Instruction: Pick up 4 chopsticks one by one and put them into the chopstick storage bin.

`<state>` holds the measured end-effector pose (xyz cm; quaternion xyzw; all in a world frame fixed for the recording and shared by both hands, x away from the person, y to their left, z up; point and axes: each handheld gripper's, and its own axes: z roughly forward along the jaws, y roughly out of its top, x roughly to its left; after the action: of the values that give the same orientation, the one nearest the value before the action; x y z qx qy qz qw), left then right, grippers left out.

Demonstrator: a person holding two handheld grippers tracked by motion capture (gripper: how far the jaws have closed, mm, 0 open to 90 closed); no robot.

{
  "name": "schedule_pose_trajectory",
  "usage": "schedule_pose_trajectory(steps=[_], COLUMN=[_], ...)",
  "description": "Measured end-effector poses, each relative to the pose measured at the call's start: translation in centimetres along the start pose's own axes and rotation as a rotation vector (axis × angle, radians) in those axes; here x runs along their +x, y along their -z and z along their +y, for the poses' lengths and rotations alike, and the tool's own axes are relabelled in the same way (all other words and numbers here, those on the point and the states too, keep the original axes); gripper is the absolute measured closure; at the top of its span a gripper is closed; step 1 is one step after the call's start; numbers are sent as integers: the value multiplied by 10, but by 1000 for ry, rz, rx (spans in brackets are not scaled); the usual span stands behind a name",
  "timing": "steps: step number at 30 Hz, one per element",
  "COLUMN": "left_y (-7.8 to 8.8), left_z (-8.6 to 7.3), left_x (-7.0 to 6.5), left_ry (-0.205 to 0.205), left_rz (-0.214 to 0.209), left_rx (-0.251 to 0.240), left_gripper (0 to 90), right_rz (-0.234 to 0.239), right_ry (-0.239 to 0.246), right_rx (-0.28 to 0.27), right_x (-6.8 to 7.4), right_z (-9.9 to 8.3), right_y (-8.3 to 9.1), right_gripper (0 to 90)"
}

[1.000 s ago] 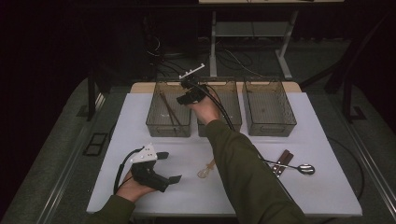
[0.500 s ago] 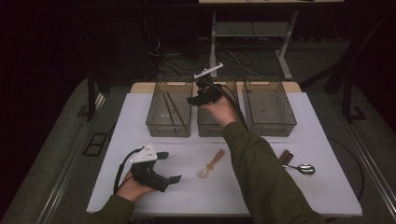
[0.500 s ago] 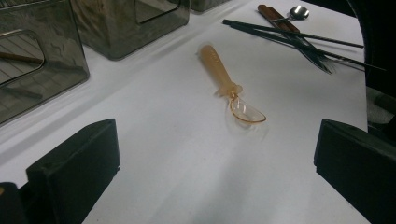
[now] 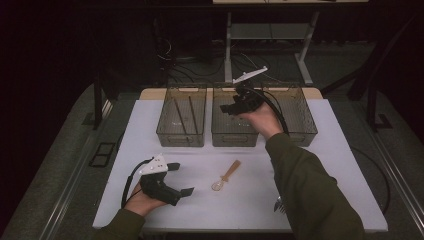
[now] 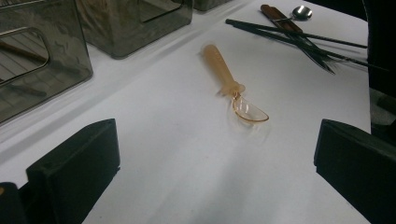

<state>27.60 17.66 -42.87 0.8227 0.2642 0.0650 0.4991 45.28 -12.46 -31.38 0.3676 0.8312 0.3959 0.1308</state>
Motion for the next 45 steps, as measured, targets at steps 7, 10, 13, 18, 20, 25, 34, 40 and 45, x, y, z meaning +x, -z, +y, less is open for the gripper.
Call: schedule_pose_trajectory(steps=[7, 10, 13, 18, 20, 25, 34, 40, 45], left_y=[1, 1, 1, 1, 0, 0, -1, -1, -1], left_z=[0, 0, 0, 0, 0, 0, 0, 0, 0], left_x=[0, 0, 1, 0, 0, 0, 0, 0, 0], left_ry=[5, 1, -2, 0, 2, 2, 0, -1, -1], left_rz=[4, 3, 4, 5, 6, 7, 6, 6, 6], left_rx=[-4, 0, 4, 2, 1, 1, 6, 9, 11], left_gripper=[0, 0, 0, 0, 0, 0, 0, 0, 0], right_rz=[-1, 3, 8, 23, 28, 27, 19, 10, -3], right_ry=[6, 0, -1, 1, -7, -19, -83, -117, -126], right_rx=[8, 17, 21, 34, 37, 44, 69, 107, 143], right_x=[-6, -8, -9, -12, -12, -17, -32, -38, -39], right_z=[-15, -25, -30, -49, -55, -69, -110, -135, -151], right_y=[15, 24, 28, 37, 40, 46, 61, 63, 63], right_gripper=[318, 314, 314, 314, 315, 323, 377, 424, 453])
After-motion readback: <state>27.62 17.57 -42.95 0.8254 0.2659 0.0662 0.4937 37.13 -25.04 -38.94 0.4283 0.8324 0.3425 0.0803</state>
